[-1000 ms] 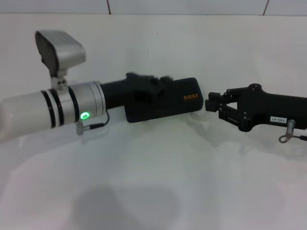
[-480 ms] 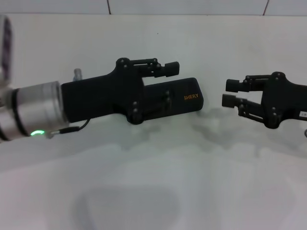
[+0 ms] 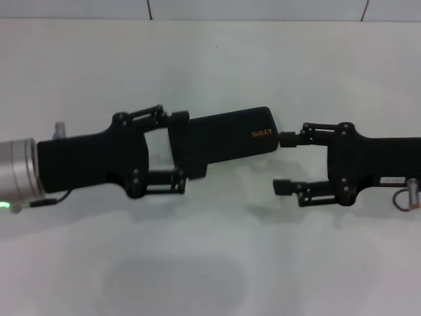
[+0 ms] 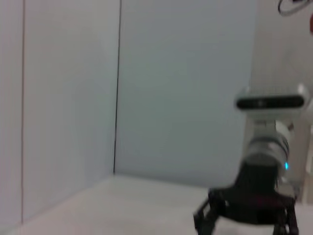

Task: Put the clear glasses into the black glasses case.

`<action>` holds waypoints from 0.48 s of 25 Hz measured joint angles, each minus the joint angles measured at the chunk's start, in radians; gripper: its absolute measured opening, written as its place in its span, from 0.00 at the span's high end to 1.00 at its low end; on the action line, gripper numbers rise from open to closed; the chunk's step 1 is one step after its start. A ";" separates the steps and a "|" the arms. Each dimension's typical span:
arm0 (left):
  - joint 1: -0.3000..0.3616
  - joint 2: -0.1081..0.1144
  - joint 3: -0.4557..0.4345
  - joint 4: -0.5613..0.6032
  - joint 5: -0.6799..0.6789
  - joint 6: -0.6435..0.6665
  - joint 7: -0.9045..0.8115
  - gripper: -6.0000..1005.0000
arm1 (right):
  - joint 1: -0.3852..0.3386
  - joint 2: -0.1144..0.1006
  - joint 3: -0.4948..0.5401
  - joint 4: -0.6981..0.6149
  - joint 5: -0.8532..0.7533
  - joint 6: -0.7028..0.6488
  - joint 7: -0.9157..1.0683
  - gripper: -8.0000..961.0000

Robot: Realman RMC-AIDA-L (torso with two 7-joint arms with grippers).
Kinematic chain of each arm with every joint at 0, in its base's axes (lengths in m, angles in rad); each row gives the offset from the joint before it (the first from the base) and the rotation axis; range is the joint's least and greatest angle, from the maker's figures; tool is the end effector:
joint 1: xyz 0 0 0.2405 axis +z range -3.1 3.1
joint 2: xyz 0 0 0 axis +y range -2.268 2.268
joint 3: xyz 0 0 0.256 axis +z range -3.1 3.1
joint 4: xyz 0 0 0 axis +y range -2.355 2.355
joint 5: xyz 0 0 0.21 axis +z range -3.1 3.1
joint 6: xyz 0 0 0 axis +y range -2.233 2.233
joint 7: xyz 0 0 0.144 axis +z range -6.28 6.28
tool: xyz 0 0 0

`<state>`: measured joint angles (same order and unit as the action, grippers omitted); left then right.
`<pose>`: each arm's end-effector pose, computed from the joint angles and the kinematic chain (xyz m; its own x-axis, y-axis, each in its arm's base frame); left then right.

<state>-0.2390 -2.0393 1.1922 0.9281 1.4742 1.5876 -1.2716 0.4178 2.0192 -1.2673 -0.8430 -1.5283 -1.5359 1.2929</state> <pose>-0.2391 0.2796 0.0125 0.7840 0.0913 0.6140 0.2435 -0.9551 -0.1689 0.2089 0.3116 -0.0098 0.8425 -0.0696 -0.5342 -0.1398 -0.9859 -0.0920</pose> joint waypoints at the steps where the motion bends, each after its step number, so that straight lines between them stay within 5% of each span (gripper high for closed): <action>1: 0.002 0.000 -0.004 0.000 0.012 0.005 0.001 0.31 | 0.000 0.002 -0.010 0.000 0.000 0.008 -0.038 0.41; 6: 0.024 -0.004 -0.028 -0.008 0.033 0.013 0.007 0.11 | 0.000 0.008 -0.020 0.013 0.015 0.016 -0.129 0.21; 12: 0.031 -0.011 -0.030 -0.028 0.036 0.016 0.008 0.11 | 0.014 0.009 -0.039 0.036 0.026 0.047 -0.137 0.09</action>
<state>-0.2080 -2.0504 1.1623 0.9003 1.5098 1.6034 -1.2635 0.4318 2.0277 -1.3067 -0.8071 -1.5019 -1.4891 1.1558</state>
